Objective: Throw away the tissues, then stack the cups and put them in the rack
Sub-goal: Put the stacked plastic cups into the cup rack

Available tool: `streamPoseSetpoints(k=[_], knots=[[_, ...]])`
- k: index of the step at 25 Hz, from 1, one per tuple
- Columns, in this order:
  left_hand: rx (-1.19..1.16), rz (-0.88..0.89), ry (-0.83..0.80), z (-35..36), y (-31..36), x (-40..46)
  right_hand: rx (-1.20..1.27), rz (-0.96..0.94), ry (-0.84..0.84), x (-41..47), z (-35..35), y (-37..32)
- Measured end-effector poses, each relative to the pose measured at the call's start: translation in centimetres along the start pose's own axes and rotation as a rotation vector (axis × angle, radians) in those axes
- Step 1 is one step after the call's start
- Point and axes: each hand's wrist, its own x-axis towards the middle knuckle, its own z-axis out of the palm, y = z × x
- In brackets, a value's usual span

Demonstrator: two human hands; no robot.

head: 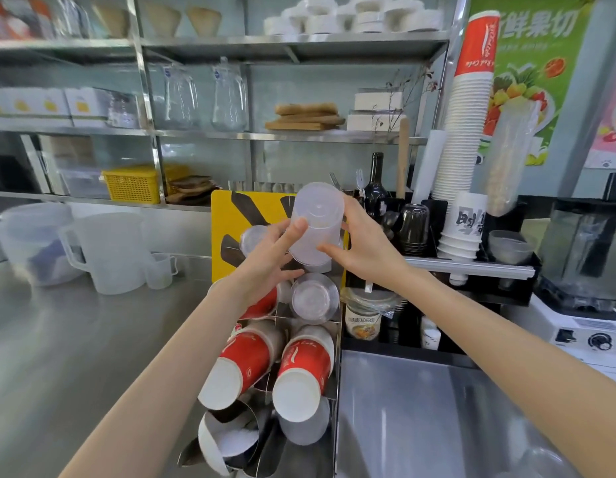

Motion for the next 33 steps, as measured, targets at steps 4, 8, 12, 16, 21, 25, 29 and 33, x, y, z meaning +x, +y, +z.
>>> streamPoseSetpoints(k=[4,8,12,16,21,25,29,33], knots=[[0.025,-0.051,0.029,0.0,-0.2,1.2,-0.038,0.043,-0.009,0.5,0.1,1.6],[0.179,0.024,0.116,-0.2,-0.8,2.0,-0.083,0.066,-0.065,0.7,1.1,3.6],[0.387,0.191,0.166,-0.3,-1.8,3.2,-0.081,0.155,-0.104,0.7,2.5,4.7],[0.636,0.14,0.202,-0.3,-2.8,4.5,-0.059,0.211,-0.171,0.7,3.4,5.2],[0.875,0.103,0.155,-0.1,-2.2,4.5,-0.094,0.249,-0.264,1.1,2.8,4.8],[1.168,0.113,0.176,0.7,-2.0,3.1,-0.299,0.217,-0.269,-0.2,2.0,4.6],[1.418,0.211,0.231,2.7,-1.5,1.3,-0.455,0.231,-0.223,-2.8,0.3,4.4],[1.488,0.226,0.085,5.3,-2.1,0.1,-0.538,0.345,-0.245,-6.5,-1.7,4.2]])
